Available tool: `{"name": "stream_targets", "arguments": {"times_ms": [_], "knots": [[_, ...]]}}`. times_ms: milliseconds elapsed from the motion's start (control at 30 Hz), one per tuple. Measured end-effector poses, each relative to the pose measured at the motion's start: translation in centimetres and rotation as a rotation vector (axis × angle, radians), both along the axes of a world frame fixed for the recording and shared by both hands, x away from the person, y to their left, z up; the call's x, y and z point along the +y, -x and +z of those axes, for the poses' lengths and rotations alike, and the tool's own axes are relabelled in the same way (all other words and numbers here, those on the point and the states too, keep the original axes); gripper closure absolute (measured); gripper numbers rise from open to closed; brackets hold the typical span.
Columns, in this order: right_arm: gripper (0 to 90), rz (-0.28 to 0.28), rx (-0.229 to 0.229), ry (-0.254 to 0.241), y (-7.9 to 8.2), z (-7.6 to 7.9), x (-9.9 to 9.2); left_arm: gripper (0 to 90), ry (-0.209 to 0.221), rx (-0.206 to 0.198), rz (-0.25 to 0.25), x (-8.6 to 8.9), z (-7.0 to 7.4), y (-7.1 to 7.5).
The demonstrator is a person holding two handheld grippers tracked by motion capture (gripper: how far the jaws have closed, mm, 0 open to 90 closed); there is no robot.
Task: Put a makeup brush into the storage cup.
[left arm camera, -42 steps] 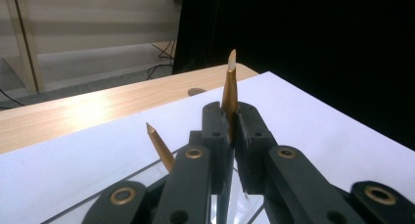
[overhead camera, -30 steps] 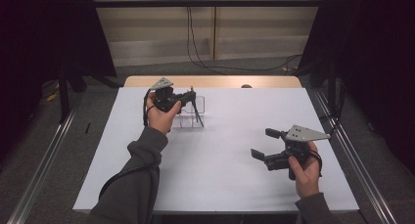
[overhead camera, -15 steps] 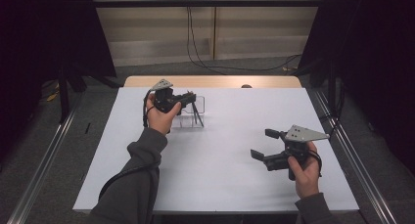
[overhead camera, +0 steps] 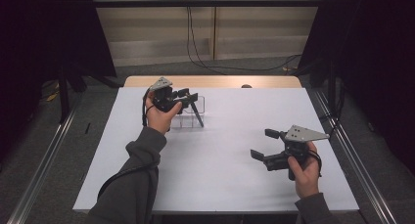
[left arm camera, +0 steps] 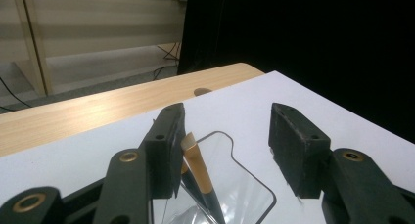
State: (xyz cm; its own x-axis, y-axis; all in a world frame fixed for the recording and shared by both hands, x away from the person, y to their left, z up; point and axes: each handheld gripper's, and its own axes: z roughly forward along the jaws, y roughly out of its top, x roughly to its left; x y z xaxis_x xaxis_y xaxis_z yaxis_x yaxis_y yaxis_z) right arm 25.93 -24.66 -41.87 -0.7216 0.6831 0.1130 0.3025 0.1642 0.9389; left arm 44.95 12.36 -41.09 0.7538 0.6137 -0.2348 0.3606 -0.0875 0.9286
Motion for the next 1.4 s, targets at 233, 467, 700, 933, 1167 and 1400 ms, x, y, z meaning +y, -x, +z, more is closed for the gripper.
{"name": "stream_targets", "arguments": {"times_ms": [233,467,700,933,1167,1400], "knots": [[5.1,-0.003,0.005,0.0,0.0,-0.1,0.1,37.1,0.004,-0.001,-0.017,0.1,0.1,0.1],[5.1,0.001,0.012,0.0,0.0,-0.2,0.2,30.0,-0.008,-0.001,-0.017,0.0,0.3,0.4],[5.2,-0.002,0.016,0.003,0.0,-0.3,0.2,24.7,0.0,-0.018,-0.035,-0.1,0.3,0.4],[5.1,-0.004,0.01,0.001,-0.1,-0.2,0.2,20.7,-0.024,-0.029,-0.03,-0.1,0.5,0.7],[5.2,-0.003,0.01,-0.001,0.0,-0.2,0.3,19.8,-0.008,-0.031,-0.045,0.0,0.7,1.0],[5.1,-0.003,0.014,0.0,-0.1,-0.3,0.4,18.3,-0.027,-0.036,-0.046,0.2,1.0,1.4]]}}
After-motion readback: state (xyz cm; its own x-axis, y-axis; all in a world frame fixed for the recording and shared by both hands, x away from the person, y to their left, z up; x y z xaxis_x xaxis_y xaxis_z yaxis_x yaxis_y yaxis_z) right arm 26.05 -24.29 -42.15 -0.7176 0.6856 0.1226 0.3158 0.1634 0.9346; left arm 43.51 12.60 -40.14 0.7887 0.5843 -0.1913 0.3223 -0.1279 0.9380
